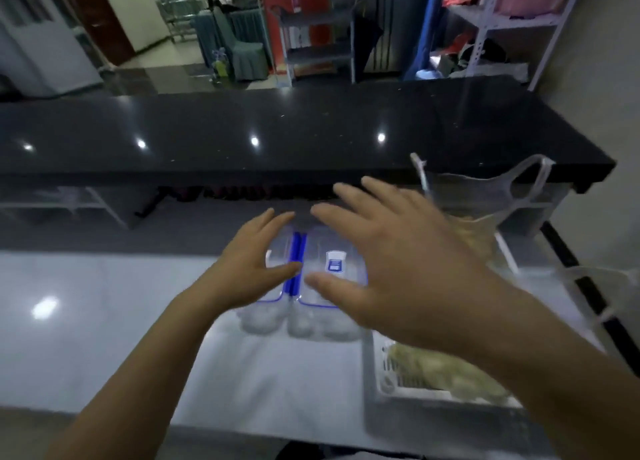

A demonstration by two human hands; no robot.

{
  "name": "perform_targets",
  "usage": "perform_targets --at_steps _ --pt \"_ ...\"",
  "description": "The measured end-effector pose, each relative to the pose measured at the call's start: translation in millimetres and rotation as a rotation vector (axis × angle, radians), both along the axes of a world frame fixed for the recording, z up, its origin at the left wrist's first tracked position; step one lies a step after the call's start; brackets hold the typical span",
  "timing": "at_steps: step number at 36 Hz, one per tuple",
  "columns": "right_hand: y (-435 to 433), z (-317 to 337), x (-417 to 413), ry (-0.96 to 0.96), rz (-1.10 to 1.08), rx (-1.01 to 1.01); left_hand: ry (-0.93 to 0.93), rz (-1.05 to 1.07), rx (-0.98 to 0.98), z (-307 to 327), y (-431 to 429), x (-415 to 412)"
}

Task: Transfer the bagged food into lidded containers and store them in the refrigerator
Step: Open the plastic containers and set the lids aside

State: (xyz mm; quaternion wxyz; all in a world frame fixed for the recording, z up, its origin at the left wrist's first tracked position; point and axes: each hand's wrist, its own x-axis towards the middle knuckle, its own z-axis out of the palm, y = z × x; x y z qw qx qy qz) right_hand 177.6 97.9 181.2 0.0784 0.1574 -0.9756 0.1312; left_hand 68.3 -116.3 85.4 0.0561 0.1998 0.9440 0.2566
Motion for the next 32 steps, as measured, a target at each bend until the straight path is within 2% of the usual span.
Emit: perform_targets --at_steps 4,10,15,22,32 --pt "-36.5 -58.6 -20.4 -0.187 0.083 0.028 -0.038 0.119 -0.186 -54.1 -43.5 25.4" --pt "-60.3 -165.0 -64.6 -0.448 -0.036 0.085 -0.139 0.217 -0.353 -115.5 -79.3 46.3" --pt "-85.6 -214.5 -76.9 -0.407 -0.036 0.149 -0.141 0.199 -0.382 -124.0 -77.9 27.6" --pt "-122.5 -236.1 -91.5 -0.359 -0.111 0.274 -0.102 0.068 -0.461 -137.6 -97.6 -15.1" --pt "-173.0 -249.9 -59.8 -0.357 -0.205 0.179 -0.044 -0.027 -0.269 -173.0 -171.5 7.9"
